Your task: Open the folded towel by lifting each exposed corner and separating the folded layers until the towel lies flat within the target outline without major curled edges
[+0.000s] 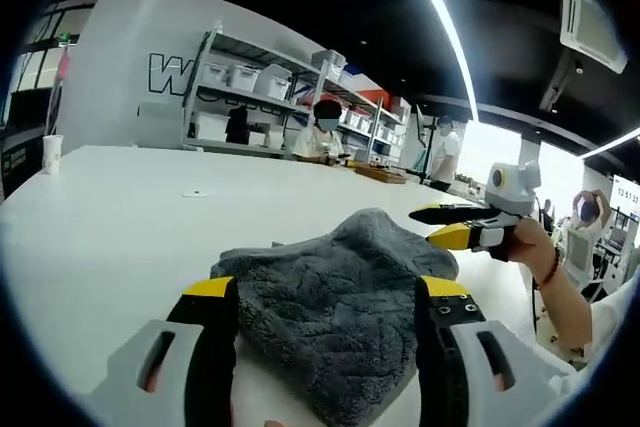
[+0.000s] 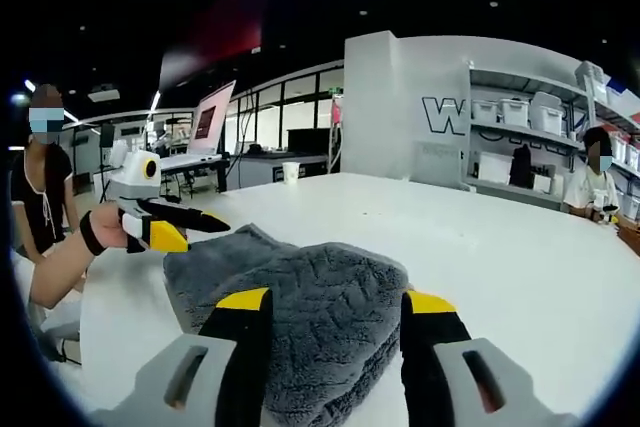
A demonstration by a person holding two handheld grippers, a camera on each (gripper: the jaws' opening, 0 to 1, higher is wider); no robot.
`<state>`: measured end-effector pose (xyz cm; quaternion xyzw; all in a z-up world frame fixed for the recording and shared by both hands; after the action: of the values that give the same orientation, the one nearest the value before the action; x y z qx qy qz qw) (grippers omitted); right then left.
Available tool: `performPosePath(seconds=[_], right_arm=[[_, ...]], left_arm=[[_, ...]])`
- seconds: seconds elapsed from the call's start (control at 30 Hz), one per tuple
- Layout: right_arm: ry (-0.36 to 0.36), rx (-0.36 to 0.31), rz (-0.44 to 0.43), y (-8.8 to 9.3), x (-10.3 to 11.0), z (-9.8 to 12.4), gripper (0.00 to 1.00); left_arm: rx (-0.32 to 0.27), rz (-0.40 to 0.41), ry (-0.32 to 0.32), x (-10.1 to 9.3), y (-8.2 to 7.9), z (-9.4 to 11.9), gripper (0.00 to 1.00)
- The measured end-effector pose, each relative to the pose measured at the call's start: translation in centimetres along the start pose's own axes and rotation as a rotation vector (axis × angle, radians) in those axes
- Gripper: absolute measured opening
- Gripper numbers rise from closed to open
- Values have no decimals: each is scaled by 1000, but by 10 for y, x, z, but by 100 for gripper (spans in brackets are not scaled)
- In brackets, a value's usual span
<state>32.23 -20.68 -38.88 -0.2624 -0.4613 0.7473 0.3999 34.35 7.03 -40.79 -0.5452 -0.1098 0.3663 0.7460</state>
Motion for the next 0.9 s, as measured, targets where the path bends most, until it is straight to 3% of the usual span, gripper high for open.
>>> performPosePath(seconds=[0.9], right_arm=[[27,25,-32,5,-11,-11,48]], left_arm=[[-16,23,-41,12,-1,-9,63]])
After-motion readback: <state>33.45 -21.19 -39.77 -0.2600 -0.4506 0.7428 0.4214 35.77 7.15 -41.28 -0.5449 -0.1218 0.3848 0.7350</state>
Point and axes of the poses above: the point that each gripper's makers call its tool centre point, and the gripper's own axes: z roughly backward along the fingers, x roughly to its left, y roughly out of its underside, the point moved 8 cm from there along z, roughly backward along the fingers, and after that the axes turned 12 degrees about x, right-handed, at the moved point
